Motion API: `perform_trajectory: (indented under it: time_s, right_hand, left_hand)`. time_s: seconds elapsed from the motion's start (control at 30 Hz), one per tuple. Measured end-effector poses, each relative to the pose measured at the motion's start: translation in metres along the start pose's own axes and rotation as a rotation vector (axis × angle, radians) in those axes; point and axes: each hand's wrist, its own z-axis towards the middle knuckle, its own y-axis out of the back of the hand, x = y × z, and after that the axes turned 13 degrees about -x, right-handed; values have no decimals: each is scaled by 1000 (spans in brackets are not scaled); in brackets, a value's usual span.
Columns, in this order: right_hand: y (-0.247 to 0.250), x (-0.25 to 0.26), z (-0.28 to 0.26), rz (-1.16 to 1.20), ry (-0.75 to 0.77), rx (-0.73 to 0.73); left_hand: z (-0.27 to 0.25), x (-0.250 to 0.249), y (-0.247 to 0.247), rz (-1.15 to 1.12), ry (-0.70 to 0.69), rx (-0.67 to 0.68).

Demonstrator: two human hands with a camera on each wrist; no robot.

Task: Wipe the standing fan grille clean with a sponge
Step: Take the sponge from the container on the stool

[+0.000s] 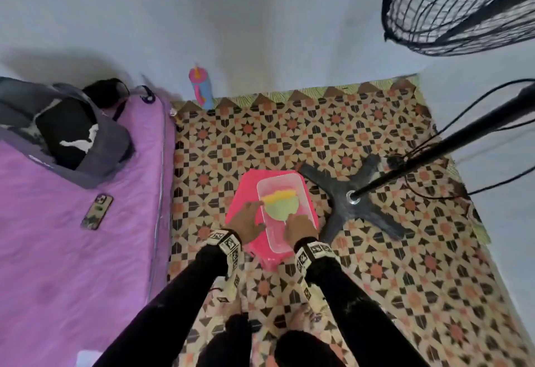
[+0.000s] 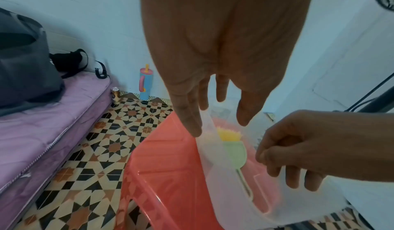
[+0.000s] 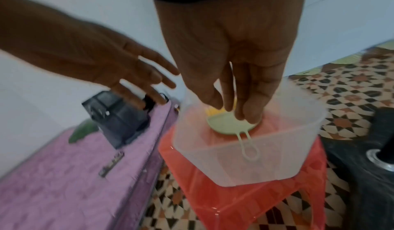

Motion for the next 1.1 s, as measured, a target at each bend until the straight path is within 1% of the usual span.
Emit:
perform_trajectory:
  time_s: [0.03, 0.1, 0.17, 0.23, 0.33, 0.47, 0.6, 0.67, 0.73, 0.77, 0.83, 0.9, 0.97, 1.03, 1.1]
  right_hand:
    - [-9, 3, 9, -22, -11, 20]
    - [-32, 2, 25, -44, -37, 39]
    - [-53, 0, 36, -78, -51, 46]
    - [-67, -3, 42, -98, -43, 29]
    - [-62, -2, 39, -94, -37, -23]
    - [-38, 2, 23, -108, -60, -75]
    - [20, 12, -10, -114, 2, -158]
    - [60, 16, -28, -144, 63, -171]
    - [108, 23, -46, -115, 120, -183]
    - [133, 26, -56, -63, 137, -191]
    - [185, 32, -78, 146, 161, -237]
    - [235, 38, -99, 333, 211, -318]
    - [281, 46, -119, 464, 245, -451]
    - [324, 55, -139, 524, 259, -547]
    - [365, 61, -156, 521, 261, -571]
  left_hand:
    - [10, 5, -8, 16, -9, 0]
    - [26, 18, -23, 17, 20, -16]
    - [39, 31, -36, -22, 37, -41]
    - [43, 38, -40, -69, 28, -38]
    - [46, 38, -33, -45, -25, -32]
    - [44, 32, -21, 74, -107, -17]
    - [31, 10, 6, 113, -177, -1]
    - [21, -11, 30, 121, -232, -2]
    - [8, -32, 58, 123, -272, -10]
    - [2, -42, 73, 143, -285, -22]
    - [-13, -65, 108, 161, -333, -52]
    - [-27, -86, 147, 34, -424, -46]
    - [-37, -107, 189, -75, -525, -50]
    - [-49, -137, 234, -122, -651, -106]
    - [-64, -179, 280, -170, -821, -198]
